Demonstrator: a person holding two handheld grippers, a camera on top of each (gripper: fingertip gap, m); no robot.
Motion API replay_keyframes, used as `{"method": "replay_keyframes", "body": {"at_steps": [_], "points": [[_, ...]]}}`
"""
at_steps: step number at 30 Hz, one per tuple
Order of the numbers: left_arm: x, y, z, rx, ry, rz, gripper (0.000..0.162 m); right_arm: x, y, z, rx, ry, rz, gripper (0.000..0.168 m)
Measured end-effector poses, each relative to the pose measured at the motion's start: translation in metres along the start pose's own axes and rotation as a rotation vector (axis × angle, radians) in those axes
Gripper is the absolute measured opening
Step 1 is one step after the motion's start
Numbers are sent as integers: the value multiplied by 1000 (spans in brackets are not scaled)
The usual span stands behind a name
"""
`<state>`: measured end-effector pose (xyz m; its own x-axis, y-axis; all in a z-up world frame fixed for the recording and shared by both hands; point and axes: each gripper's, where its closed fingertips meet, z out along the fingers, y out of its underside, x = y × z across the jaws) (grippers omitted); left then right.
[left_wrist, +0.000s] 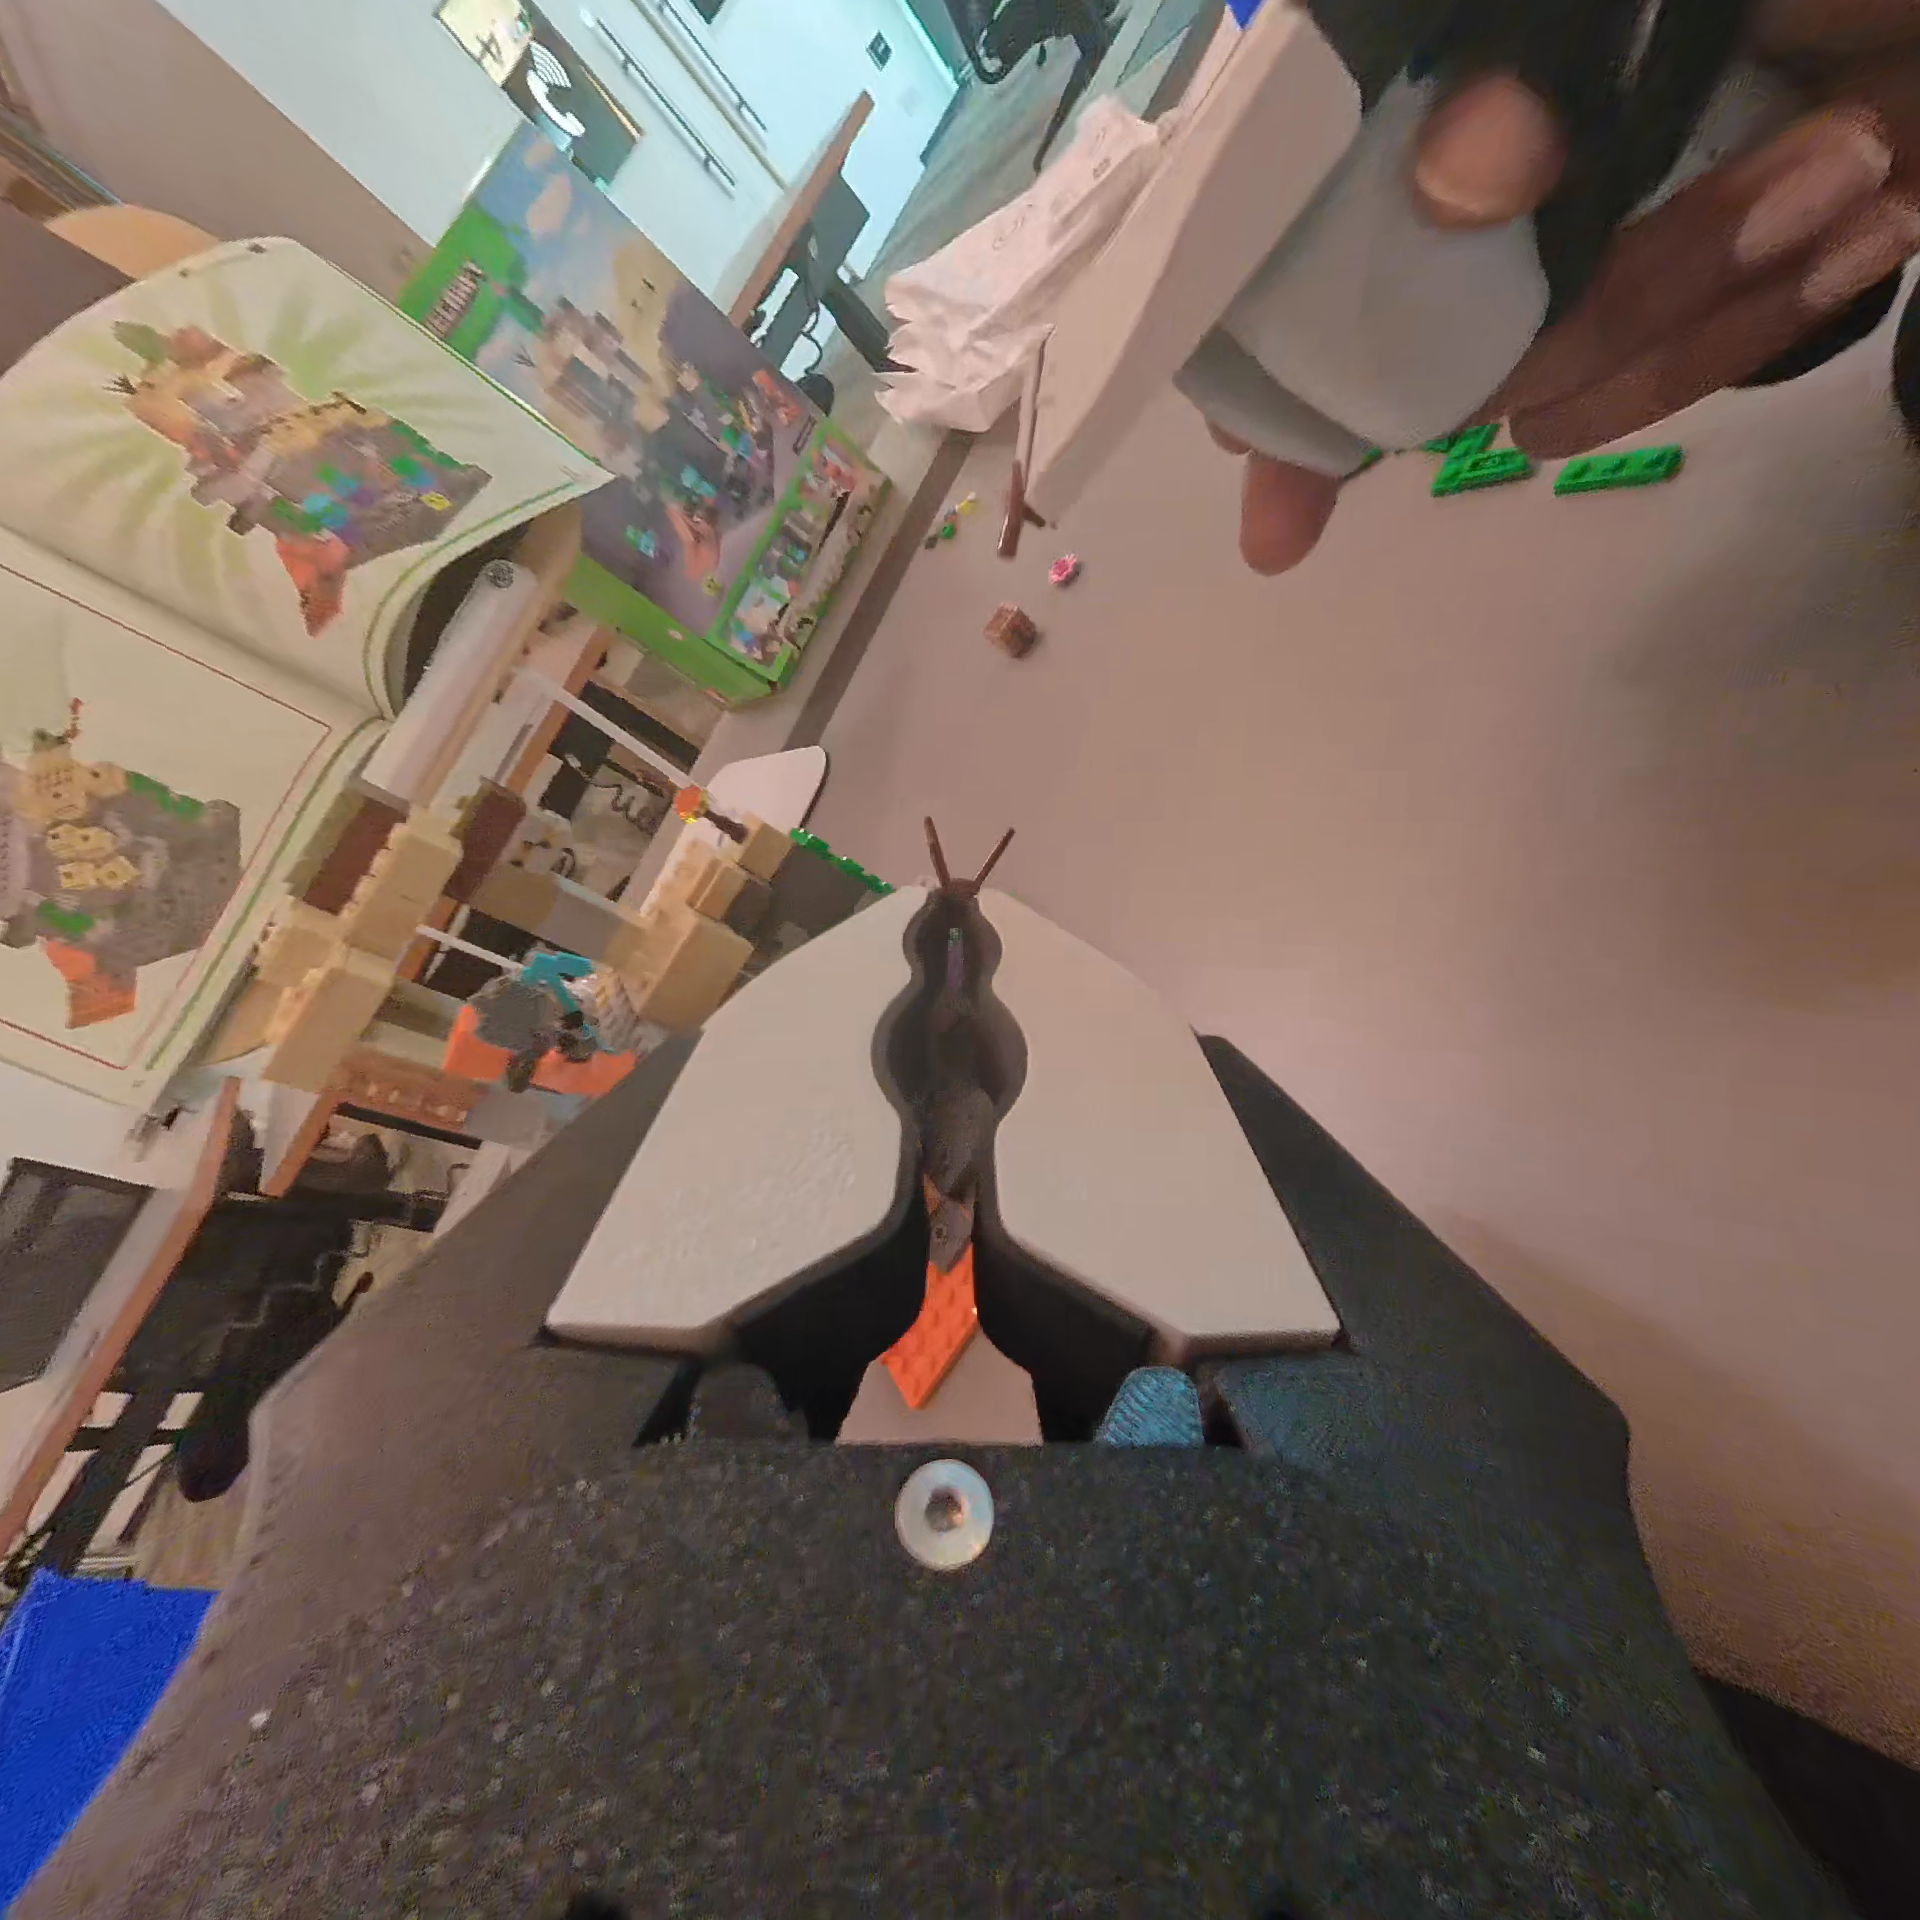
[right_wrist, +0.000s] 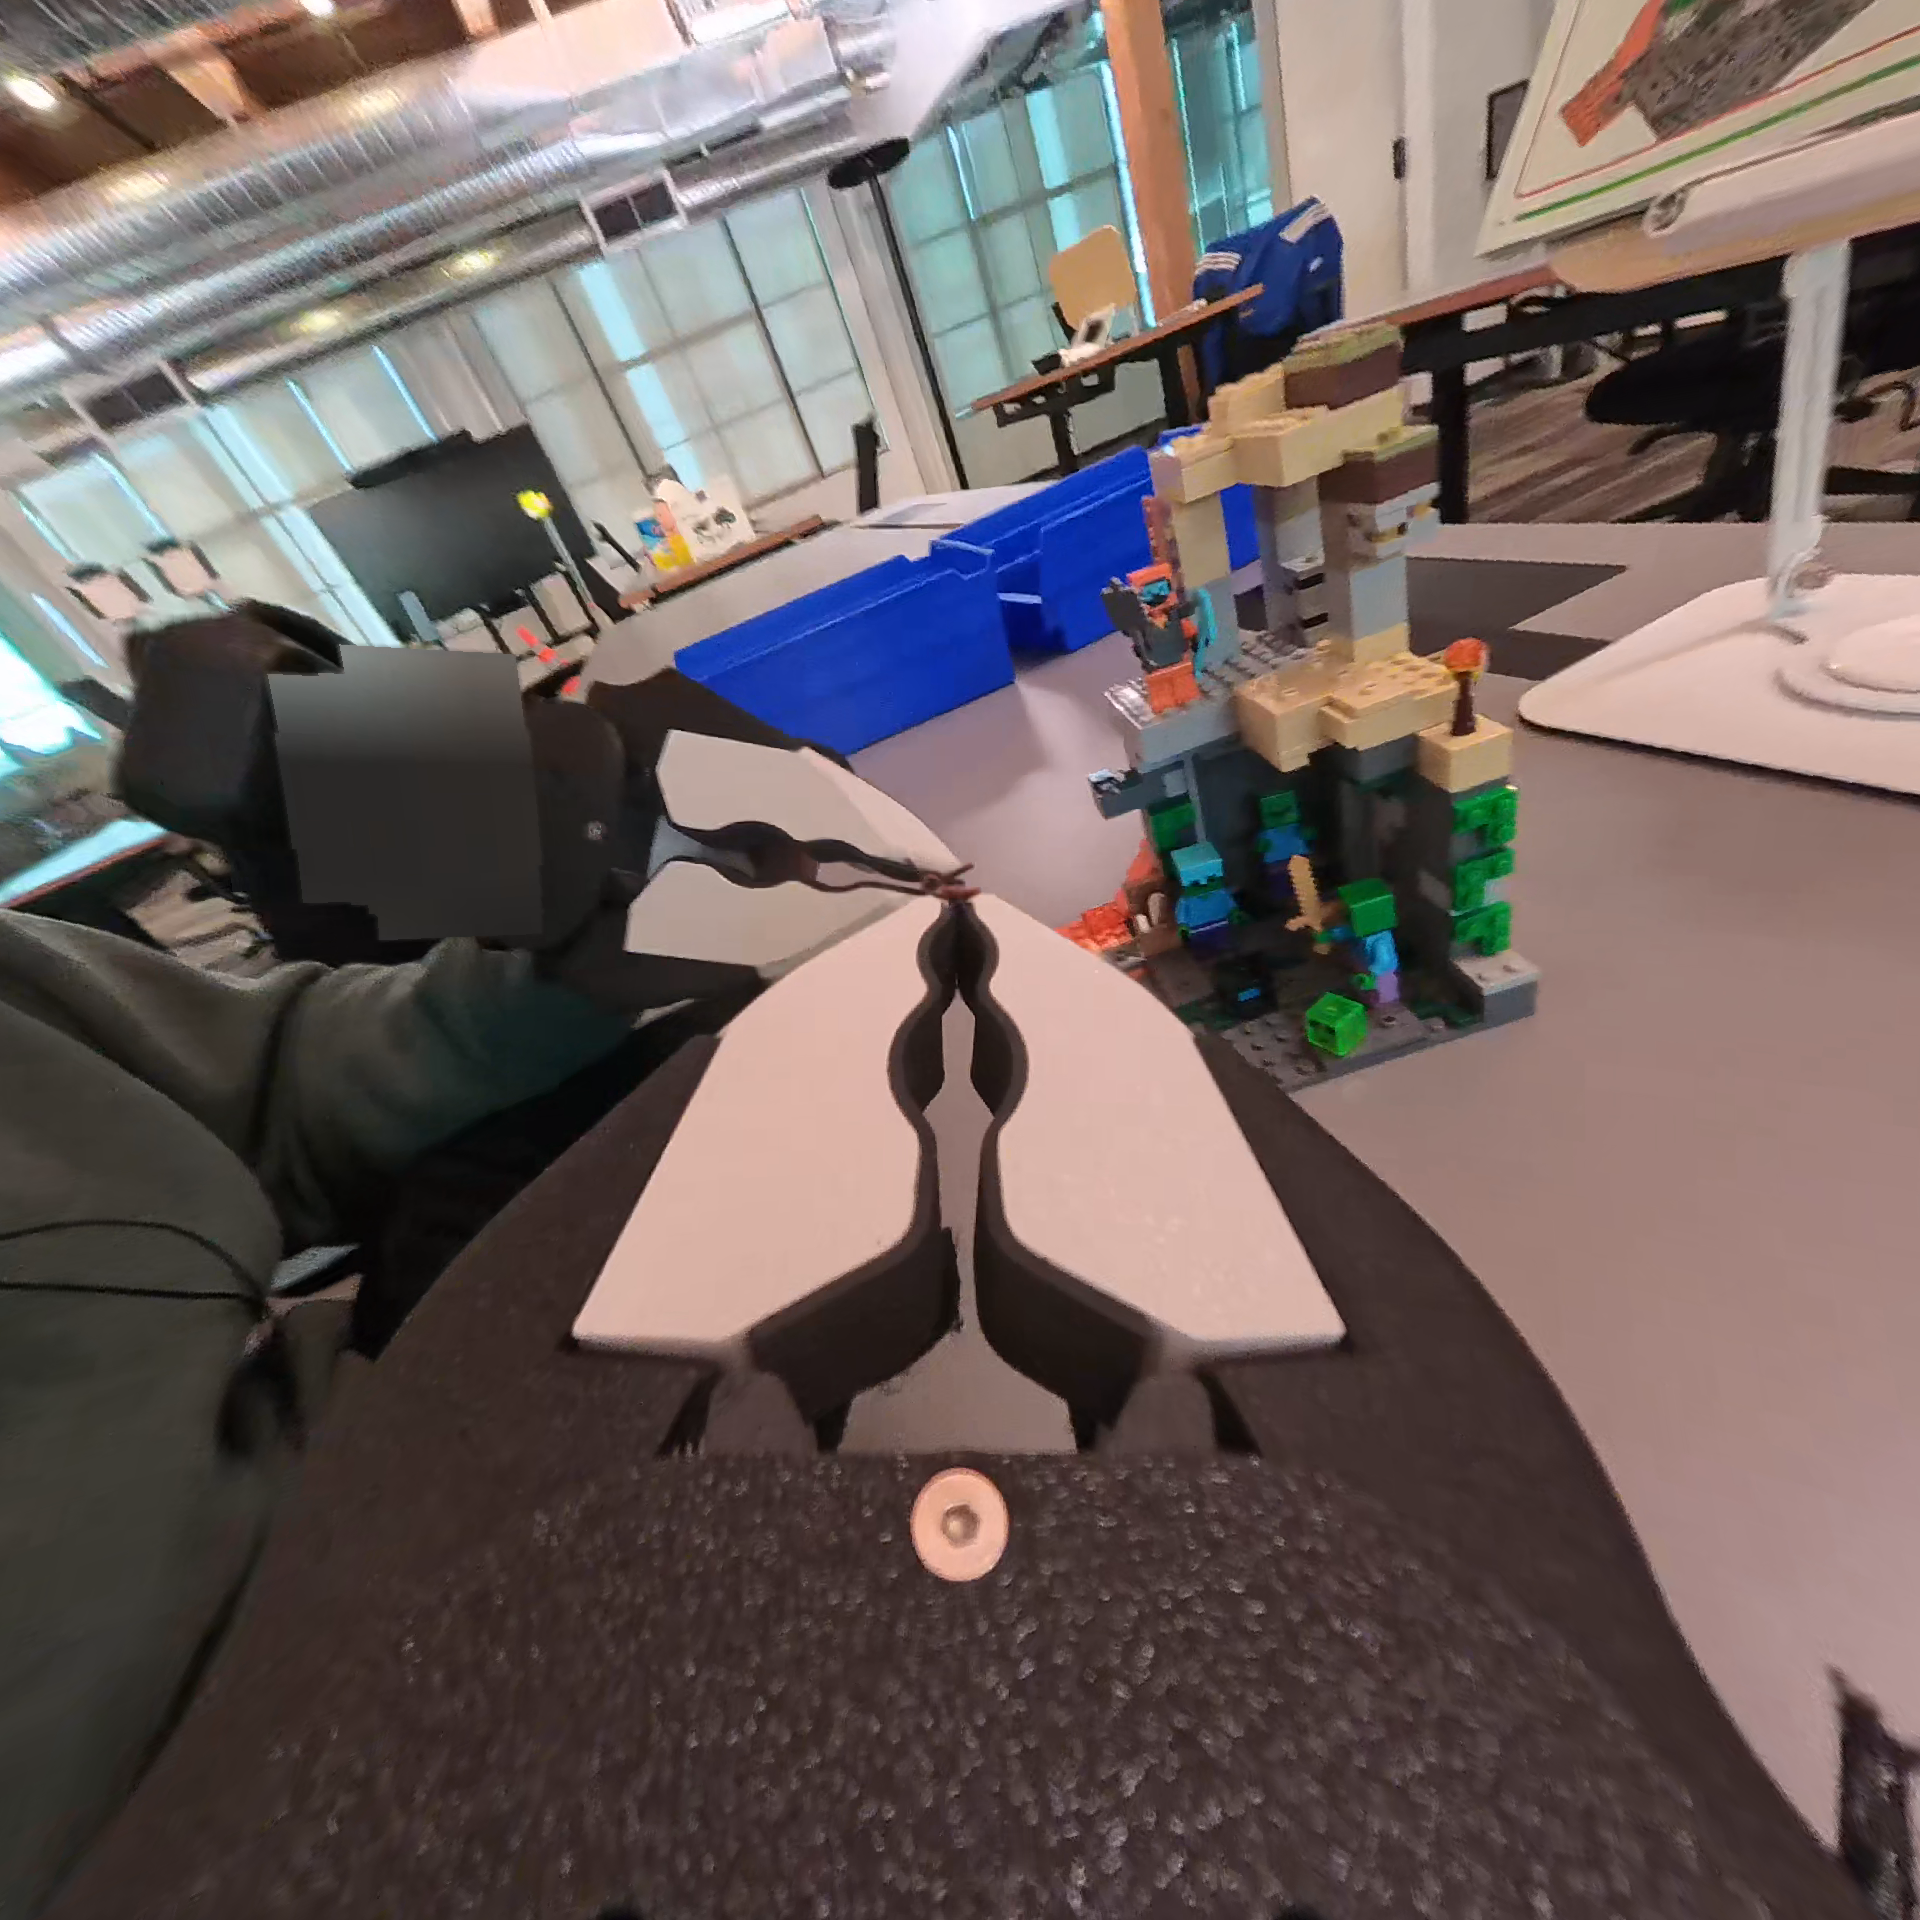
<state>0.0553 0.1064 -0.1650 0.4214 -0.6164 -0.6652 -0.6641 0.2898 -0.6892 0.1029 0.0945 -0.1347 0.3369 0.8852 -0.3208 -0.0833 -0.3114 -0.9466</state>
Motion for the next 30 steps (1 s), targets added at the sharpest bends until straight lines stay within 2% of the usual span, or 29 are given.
{"method": "replay_keyframes", "body": {"at_steps": [6,10,14,17,22,30], "points": [[2,10,4,-15,8,-62,3,19,15,-1,-95,71,-56,0],[14,12,10,-19,59,-89,3,32,23,-7,-184,152,-170,0],[25,17,15,-40,96,-88,3,69,22,-37,-317,334,-310,0],[31,19,18,-53,114,-74,4,87,22,-68,-415,412,-364,1],[42,23,22,-73,148,-43,4,74,55,-72,-550,244,-330,1],[50,24,22,-79,179,-27,4,44,97,-33,-648,88,-453,1]]}}
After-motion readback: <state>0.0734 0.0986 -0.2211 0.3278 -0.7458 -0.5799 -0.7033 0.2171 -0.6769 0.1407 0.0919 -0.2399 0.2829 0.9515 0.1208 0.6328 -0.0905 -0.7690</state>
